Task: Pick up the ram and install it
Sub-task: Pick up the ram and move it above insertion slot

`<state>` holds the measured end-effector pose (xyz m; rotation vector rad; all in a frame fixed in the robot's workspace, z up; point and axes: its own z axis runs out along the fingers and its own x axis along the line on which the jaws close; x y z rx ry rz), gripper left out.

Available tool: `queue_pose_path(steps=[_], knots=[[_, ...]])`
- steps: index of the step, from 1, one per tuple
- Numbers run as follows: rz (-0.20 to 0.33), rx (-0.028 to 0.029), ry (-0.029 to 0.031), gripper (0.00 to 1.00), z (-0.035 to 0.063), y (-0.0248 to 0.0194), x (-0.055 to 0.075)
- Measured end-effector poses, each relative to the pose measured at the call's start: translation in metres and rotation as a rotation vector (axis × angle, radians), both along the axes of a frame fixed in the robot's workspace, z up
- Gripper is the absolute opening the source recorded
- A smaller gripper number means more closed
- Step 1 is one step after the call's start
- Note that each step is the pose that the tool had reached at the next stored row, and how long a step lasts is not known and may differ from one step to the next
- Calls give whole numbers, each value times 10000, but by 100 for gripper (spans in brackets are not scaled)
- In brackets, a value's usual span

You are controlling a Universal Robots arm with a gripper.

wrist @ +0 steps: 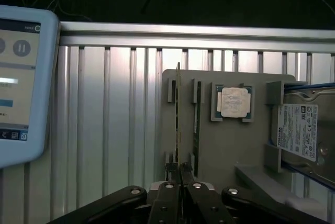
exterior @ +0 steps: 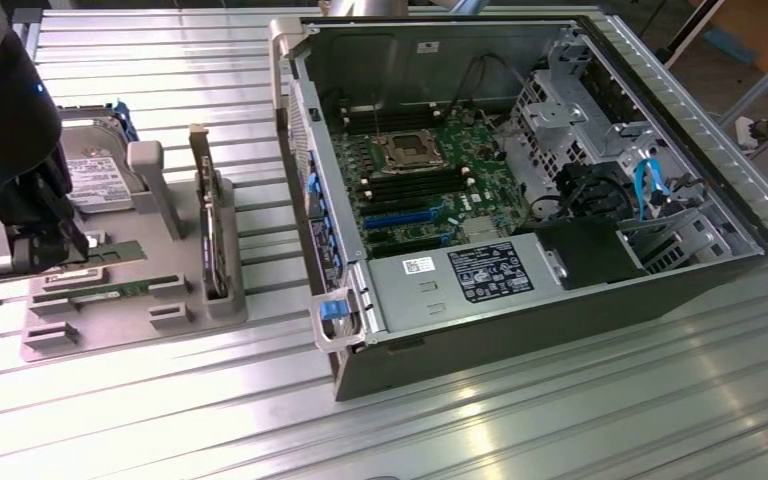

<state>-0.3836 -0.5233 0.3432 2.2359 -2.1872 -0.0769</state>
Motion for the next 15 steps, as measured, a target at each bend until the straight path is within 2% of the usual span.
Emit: queue_pose_path(steps=[15], knots=[[0,0,0,12,230,0,0]])
